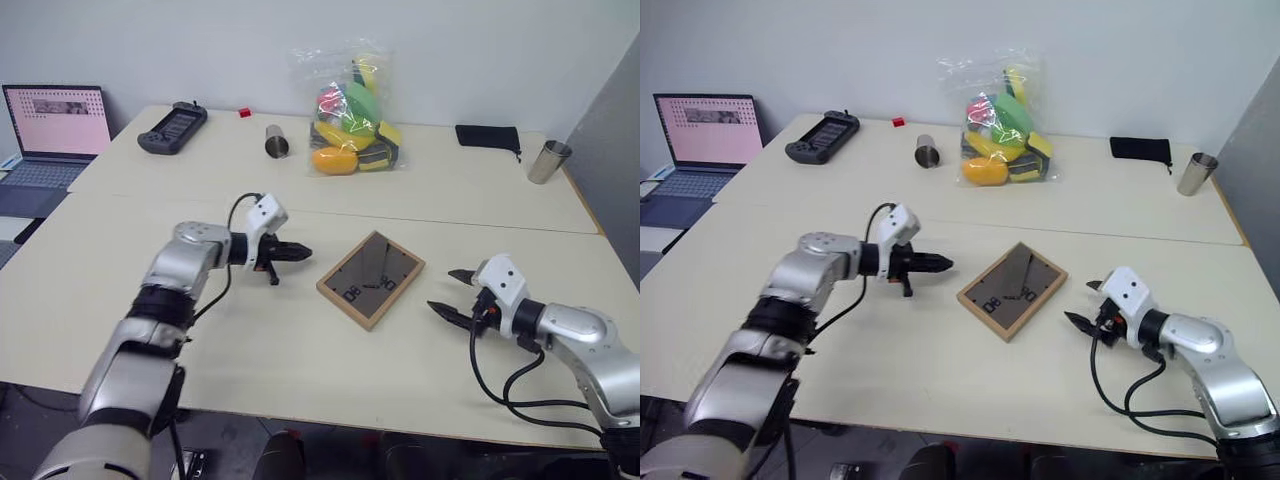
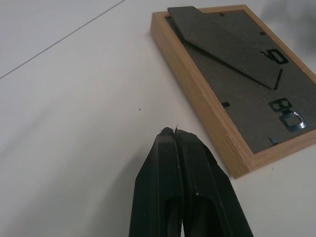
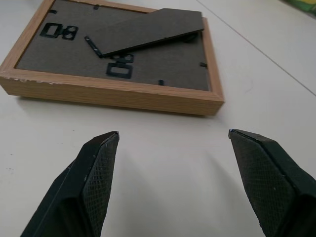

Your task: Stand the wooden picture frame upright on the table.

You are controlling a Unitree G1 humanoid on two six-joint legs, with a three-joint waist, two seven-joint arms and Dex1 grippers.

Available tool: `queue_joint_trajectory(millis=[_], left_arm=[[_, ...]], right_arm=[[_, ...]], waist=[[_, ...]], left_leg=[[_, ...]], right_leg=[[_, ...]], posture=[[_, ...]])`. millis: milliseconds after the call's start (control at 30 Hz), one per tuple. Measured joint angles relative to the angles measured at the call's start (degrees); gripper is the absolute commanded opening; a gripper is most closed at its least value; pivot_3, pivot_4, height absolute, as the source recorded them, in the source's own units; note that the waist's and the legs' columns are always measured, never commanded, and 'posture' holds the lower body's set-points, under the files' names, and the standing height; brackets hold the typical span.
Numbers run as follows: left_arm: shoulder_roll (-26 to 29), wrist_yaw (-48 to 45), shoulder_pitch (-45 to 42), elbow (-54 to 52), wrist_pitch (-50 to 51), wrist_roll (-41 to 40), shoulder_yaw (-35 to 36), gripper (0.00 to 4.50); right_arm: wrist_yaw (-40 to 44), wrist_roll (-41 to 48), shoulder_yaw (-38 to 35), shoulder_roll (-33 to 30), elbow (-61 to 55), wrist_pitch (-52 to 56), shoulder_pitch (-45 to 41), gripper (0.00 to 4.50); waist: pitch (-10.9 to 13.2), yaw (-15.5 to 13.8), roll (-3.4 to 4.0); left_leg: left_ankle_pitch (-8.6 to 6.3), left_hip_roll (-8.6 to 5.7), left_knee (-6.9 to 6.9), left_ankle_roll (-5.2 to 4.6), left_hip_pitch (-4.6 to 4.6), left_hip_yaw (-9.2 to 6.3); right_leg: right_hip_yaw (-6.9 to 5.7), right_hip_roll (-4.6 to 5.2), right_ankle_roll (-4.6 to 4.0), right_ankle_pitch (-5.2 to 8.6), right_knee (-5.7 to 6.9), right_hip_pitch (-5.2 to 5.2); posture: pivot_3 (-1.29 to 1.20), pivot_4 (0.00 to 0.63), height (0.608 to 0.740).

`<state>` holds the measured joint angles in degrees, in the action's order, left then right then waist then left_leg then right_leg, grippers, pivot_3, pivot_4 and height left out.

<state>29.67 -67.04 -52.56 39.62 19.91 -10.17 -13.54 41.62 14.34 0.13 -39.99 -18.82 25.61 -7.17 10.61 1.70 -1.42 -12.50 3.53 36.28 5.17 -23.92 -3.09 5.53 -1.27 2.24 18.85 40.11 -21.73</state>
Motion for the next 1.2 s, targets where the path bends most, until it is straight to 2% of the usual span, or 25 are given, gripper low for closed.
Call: queue_joint_trajectory(millis=[33, 100, 133, 333, 567, 800, 1200], left_arm=[[-2.3, -0.2, -2.2, 4.5, -2.3, 1.5, -0.8, 0.05], [-4.5, -0.4, -4.2, 8.6, -5.0, 3.0, -1.4, 0.0], [-5.0, -0.6, -4.9, 10.3, -6.1, 3.7, -1.6, 0.0], [-8.5, -1.0, -8.4, 22.3, -13.2, 8.1, -1.9, 0.0], [-9.2, -1.1, -10.1, 26.2, -16.7, 10.1, -1.2, 0.0], [-9.2, -1.3, -10.7, 27.6, -17.6, 11.2, -0.1, 0.0], [-7.0, -11.3, -13.6, 27.4, -15.4, 8.9, 5.6, 0.0]], right_arm=[[-0.7, -0.3, 0.8, 0.9, -0.1, 0.0, -0.6, 3.78], [-1.3, -0.3, 1.2, 1.9, -0.1, 0.1, -1.4, 3.41], [-1.6, -0.3, 1.2, 2.1, -0.1, 0.1, -1.6, 3.37], [-1.4, 0.2, 1.1, 2.2, -2.1, 0.2, -1.0, 1.76], [-0.7, 0.3, 1.2, 2.2, -3.4, 0.2, -0.7, 0.03], [-0.9, -2.4, 3.4, 1.9, -2.1, 1.0, -1.3, 0.03], [-1.7, -2.3, 3.3, 2.4, -1.8, 2.3, -1.6, 0.03]], waist=[[0.0, 0.0, 0.0], [0.0, 0.1, 0.0], [0.0, 0.2, 0.0], [0.0, 0.4, 0.0], [0.0, 0.3, 0.0], [0.0, 0.3, 0.0], [0.0, 0.3, 0.0]], left_leg=[[0.0, -0.01, 0.02, 0.0, -0.02, 0.0], [0.0, -0.02, 0.02, 0.0, -0.03, 0.0], [0.0, -0.02, 0.02, 0.0, -0.03, 0.01], [0.0, -0.03, -0.04, -0.01, -0.03, 0.0], [0.0, -0.03, 0.02, -0.01, 0.01, -0.02], [0.0, -0.04, 0.04, -0.01, 0.02, -0.02], [0.0, -0.04, 0.05, -0.01, 0.01, -0.02]], right_leg=[[0.01, 0.0, 0.01, 0.0, 0.0, 0.0], [0.02, 0.0, 0.01, 0.0, 0.0, -0.01], [0.03, 0.0, 0.01, 0.0, 0.0, -0.01], [0.02, 0.0, 0.0, 0.0, 0.01, -0.03], [0.01, 0.0, 0.01, 0.0, 0.16, -0.02], [0.01, 0.0, 0.01, 0.0, 0.19, -0.03], [0.01, -0.01, 0.01, 0.0, 0.23, -0.03]], posture=[[0.0, 0.15, 0.74], [0.0, 0.15, 0.74], [0.0, 0.15, 0.74], [0.0, 0.15, 0.74], [0.0, 0.15, 0.74], [0.0, 0.15, 0.74], [0.0, 0.15, 0.74]])
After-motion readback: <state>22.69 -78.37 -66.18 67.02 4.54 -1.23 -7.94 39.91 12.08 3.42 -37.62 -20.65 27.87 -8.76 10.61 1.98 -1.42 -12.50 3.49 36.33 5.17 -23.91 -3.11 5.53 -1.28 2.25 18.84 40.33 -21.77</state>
